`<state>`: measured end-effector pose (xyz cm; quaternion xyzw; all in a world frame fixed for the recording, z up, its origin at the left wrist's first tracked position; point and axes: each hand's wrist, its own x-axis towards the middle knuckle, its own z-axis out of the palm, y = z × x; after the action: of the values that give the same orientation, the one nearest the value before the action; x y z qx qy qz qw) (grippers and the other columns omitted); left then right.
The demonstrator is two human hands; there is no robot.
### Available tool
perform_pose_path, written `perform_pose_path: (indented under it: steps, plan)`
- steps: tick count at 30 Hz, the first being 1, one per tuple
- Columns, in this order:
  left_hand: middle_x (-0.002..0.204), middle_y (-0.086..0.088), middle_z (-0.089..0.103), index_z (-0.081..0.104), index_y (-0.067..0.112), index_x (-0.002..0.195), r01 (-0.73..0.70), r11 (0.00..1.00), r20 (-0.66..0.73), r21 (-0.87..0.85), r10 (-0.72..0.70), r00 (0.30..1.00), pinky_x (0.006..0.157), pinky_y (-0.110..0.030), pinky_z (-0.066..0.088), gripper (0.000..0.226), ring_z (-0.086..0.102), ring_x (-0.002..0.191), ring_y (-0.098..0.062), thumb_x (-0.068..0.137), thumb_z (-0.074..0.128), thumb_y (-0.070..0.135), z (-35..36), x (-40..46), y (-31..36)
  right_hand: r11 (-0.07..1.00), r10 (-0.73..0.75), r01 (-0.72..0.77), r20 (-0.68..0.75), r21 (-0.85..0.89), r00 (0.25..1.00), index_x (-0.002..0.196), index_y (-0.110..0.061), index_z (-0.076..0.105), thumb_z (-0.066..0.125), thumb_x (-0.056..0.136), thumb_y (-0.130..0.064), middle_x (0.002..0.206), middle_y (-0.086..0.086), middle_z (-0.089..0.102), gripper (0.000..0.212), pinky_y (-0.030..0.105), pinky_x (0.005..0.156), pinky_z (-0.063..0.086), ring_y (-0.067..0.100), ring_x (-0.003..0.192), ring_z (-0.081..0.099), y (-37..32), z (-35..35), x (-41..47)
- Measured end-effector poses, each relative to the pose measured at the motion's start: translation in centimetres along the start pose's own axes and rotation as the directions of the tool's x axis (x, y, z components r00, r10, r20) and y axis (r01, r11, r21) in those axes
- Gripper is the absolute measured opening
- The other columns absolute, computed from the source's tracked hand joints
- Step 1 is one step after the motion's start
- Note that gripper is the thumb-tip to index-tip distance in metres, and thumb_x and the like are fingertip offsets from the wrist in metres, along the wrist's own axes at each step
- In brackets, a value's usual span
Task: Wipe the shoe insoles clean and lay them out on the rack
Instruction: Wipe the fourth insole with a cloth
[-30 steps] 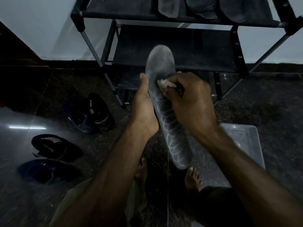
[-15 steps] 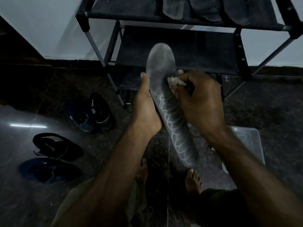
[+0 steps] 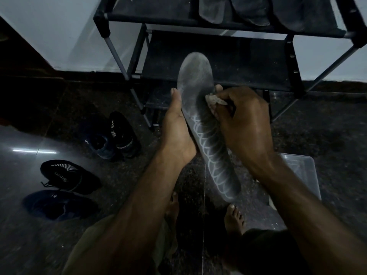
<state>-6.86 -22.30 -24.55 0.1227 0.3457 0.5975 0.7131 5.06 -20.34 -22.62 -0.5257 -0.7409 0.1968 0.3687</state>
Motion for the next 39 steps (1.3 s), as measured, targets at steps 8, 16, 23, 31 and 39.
perform_pose_path:
  steps: [8,16,23,31,39]
  plan:
    - [0.136,-0.016,0.058,0.050,0.001,0.136,0.006,0.999,-0.022,-0.032,-0.007,1.000,0.106,-0.037,0.044,0.077,0.057,0.125,-0.027,0.098,0.025,0.063,0.2,-0.3,0.3,0.978,0.018,-0.042,0.118,0.203,0.993,0.092,-0.011,0.072,0.067,0.090,-0.011,0.082,-0.011,0.066,0.005,0.015,0.071,0.052,0.002,0.079,0.064,-2.7,0.8,-1.4]
    - [0.123,-0.014,0.066,0.069,0.004,0.116,0.027,1.000,-0.036,-0.009,-0.027,0.999,0.096,-0.037,0.053,0.075,0.064,0.113,-0.026,0.099,0.024,0.061,0.2,-0.5,0.1,0.994,0.074,-0.079,0.065,0.070,0.995,0.092,-0.012,0.071,0.066,0.092,-0.019,0.088,-0.003,0.067,0.009,0.022,0.071,0.053,0.005,0.078,0.062,-0.9,0.5,-0.5]
    - [0.131,-0.016,0.062,0.058,0.001,0.127,0.006,1.000,-0.051,-0.002,-0.006,0.999,0.104,-0.037,0.048,0.074,0.060,0.120,-0.025,0.099,0.024,0.061,0.2,-0.4,0.3,0.969,0.050,-0.080,0.131,0.235,0.990,0.094,-0.012,0.072,0.068,0.090,-0.015,0.086,-0.008,0.070,0.006,0.015,0.070,0.053,0.001,0.078,0.065,-2.8,0.6,-1.2]
    - [0.132,-0.014,0.060,0.060,0.004,0.122,0.031,1.000,-0.069,-0.001,-0.031,0.997,0.103,-0.037,0.048,0.071,0.061,0.119,-0.025,0.099,0.024,0.061,0.3,-0.4,0.1,0.979,0.082,-0.099,0.103,0.178,0.991,0.093,-0.012,0.073,0.068,0.090,-0.016,0.086,-0.010,0.067,0.007,0.014,0.072,0.053,0.002,0.081,0.064,-1.8,0.5,-0.9]
    - [0.127,-0.017,0.064,0.056,0.003,0.130,0.035,0.999,-0.100,0.027,-0.032,0.995,0.097,-0.037,0.053,0.072,0.064,0.116,-0.026,0.099,0.026,0.061,0.4,-0.7,0.4,0.993,-0.082,0.071,0.111,0.097,0.990,0.099,-0.012,0.073,0.062,0.091,-0.009,0.090,0.002,0.065,0.014,0.020,0.071,0.051,0.010,0.079,0.060,-1.7,0.6,-0.9]
